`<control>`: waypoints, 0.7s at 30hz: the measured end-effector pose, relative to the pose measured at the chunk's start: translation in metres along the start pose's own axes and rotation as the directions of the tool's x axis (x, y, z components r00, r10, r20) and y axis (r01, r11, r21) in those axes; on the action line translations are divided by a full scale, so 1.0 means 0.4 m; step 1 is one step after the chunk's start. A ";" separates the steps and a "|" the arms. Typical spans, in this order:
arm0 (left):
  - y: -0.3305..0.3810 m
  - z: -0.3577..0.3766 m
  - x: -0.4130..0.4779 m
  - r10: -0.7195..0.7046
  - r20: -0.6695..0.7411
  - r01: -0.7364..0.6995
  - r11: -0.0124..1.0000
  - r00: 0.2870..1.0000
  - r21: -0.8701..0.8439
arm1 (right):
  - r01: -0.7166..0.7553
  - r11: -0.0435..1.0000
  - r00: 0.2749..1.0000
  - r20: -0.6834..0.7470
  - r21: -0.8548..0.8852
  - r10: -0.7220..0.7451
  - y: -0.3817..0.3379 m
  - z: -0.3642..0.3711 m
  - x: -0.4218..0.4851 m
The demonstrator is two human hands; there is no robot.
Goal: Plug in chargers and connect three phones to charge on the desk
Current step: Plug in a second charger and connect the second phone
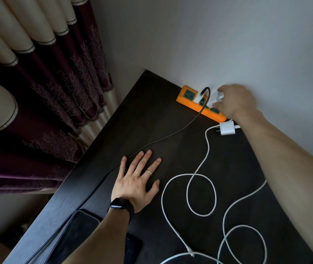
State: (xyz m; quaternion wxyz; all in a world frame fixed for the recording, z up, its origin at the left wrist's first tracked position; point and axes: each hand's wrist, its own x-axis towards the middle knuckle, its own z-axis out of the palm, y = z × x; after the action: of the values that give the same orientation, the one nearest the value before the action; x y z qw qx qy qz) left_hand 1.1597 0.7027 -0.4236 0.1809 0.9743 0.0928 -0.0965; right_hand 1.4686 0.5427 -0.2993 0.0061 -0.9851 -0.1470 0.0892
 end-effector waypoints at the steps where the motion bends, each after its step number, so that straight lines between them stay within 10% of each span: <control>1: -0.001 0.000 0.000 0.000 0.002 0.000 1.000 1.000 0.001 | 0.008 1.000 1.000 -0.014 0.017 -0.007 -0.002 -0.001 0.002; 21: 0.004 -0.012 -0.001 -0.001 0.024 0.002 1.000 1.000 -0.010 | 0.102 0.995 0.995 -0.004 0.003 -0.102 -0.051 -0.009 0.025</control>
State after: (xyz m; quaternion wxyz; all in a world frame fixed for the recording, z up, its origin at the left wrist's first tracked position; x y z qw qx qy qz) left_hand 1.1604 0.7032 -0.4185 0.1868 0.9721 0.0918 -0.1077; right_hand 1.4729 0.5654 -0.2968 0.0125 -0.9765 -0.1969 0.0871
